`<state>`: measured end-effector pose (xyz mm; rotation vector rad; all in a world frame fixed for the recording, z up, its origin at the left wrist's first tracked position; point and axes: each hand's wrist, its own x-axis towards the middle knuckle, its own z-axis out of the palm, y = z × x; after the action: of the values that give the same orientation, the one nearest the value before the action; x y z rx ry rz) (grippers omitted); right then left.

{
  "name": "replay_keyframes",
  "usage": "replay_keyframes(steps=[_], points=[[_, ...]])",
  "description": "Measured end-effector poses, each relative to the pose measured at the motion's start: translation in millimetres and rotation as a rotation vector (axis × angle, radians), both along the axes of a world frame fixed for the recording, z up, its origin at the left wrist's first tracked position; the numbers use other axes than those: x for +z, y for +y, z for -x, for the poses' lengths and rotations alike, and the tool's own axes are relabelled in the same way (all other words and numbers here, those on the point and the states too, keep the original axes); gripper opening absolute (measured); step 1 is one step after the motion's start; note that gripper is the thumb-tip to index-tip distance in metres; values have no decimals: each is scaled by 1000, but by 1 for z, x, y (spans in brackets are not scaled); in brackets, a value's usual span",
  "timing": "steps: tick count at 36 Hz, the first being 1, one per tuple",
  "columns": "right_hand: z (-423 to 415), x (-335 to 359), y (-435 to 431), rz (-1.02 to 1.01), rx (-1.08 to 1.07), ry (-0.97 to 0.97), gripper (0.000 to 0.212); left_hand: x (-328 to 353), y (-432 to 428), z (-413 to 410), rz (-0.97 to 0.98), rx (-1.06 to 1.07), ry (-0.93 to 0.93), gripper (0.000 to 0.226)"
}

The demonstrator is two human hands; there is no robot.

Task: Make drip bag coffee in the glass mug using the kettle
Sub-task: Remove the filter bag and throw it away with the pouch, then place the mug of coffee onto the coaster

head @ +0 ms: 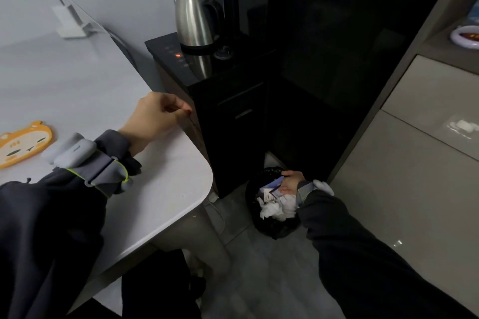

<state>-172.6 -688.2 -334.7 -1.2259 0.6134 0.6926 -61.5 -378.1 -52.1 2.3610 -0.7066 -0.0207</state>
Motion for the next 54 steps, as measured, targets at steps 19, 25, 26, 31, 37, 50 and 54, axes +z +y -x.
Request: replay_keyframes(steps=[19,25,26,31,37,50,54], points=[[32,65,35,326,-395,-5,29,19,29,38,112,-67,103,15],[31,112,59,383,-412,-173,37,25,44,54,168,-72,133,7],[29,125,66,397,-414,-210,37,31,51,59,182,-72,138,7],[10,172,86,417,-382,-261,33,36,65,69,190,-78,165,8],[-8,243,134,490,-385,-363,13,50,94,79,241,-35,188,7],[-31,370,282,444,-303,-826,11,72,174,105,387,84,120,6],[-48,376,333,484,-79,-846,14,66,211,112,423,128,124,14]])
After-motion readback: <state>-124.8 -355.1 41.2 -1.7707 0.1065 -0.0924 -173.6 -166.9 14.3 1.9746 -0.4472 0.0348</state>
